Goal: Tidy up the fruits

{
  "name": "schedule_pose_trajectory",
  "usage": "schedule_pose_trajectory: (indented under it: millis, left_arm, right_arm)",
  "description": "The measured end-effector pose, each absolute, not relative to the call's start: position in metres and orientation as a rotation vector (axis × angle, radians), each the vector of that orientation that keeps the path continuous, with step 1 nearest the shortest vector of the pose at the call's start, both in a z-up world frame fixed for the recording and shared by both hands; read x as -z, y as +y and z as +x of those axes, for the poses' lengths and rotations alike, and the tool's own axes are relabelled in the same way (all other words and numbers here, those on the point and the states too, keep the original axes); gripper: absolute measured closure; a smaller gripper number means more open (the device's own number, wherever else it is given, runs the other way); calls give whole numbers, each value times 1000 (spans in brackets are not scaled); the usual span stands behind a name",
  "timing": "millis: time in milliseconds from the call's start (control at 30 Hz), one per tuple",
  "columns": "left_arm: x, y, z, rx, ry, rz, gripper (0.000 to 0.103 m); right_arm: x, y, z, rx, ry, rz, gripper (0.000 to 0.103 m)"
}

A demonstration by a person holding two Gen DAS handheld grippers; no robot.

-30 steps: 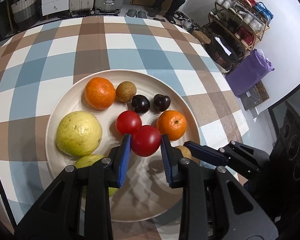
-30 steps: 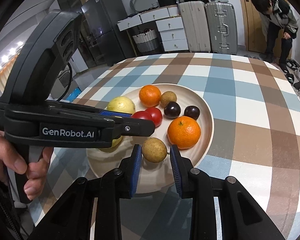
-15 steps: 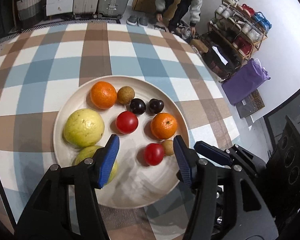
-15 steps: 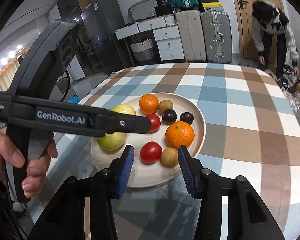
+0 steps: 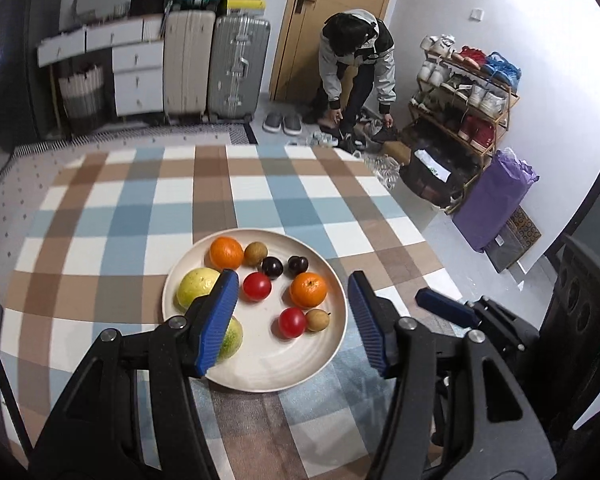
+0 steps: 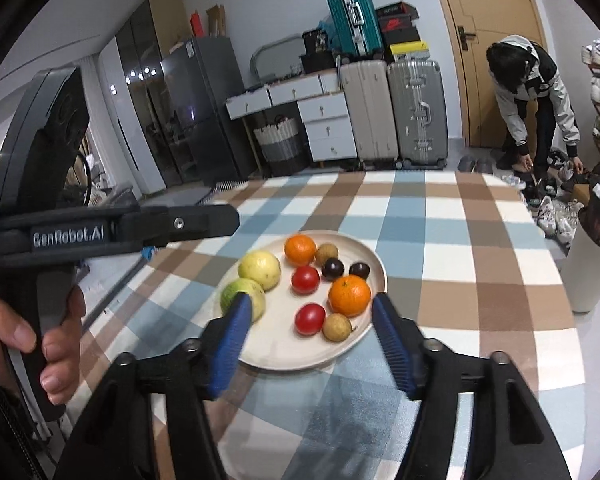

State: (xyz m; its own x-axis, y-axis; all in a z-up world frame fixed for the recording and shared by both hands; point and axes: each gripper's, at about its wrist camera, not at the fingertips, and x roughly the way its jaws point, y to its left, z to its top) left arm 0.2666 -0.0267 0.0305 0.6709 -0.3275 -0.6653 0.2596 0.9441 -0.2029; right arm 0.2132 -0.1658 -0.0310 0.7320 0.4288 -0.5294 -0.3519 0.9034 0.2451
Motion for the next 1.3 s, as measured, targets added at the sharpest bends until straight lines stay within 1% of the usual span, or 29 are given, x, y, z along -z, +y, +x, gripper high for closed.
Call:
schedule_pose_trajectory:
  millis: [67,200,233,267,300,333,467,500,533,567,600,867,1300]
  left_arm:
    - [-38,-27,255,333,734,-82,45]
    - [-54,-28,230,294,664,-47,44]
    - [-57,-27,224,283,645,-40,43]
    - [-61,-26,216,269,620,-30,36]
    - [-64,-26,209,249,598,-19,26]
    - [-66,-25,203,229,579,-8,21]
    - [-73,-18,181,177,523,23,18]
    - [-74,-14,176,165,513,17,16]
    - [-75,-10,171,155,502,9,13]
    - [-75,-6,166,141,492,2,4]
    - [-75,0,159,116,472,-9,1]
    - [-51,17,138,59,417,1,1]
    - [26,48,149,-18,414,-11,1]
  right_arm:
    - [22,-166,205,-427,584,135,32]
    - [7,-168,190,-420,527,141,16]
    - [4,-168,188,-418,516,139,15]
    - [2,-168,184,-413,504,137,15]
    - [-1,-169,180,-408,492,137,15]
    - [-3,-169,177,-405,485,139,15]
    - [-10,-172,166,-391,458,151,9]
    - [-11,-172,164,-389,449,154,8]
    - [-12,-173,162,-387,442,155,7]
    - [-13,-173,159,-384,433,157,6]
    - [-13,-174,156,-384,425,159,5]
    - [-7,-174,137,-370,351,133,1]
    - [30,-185,139,-306,354,115,1]
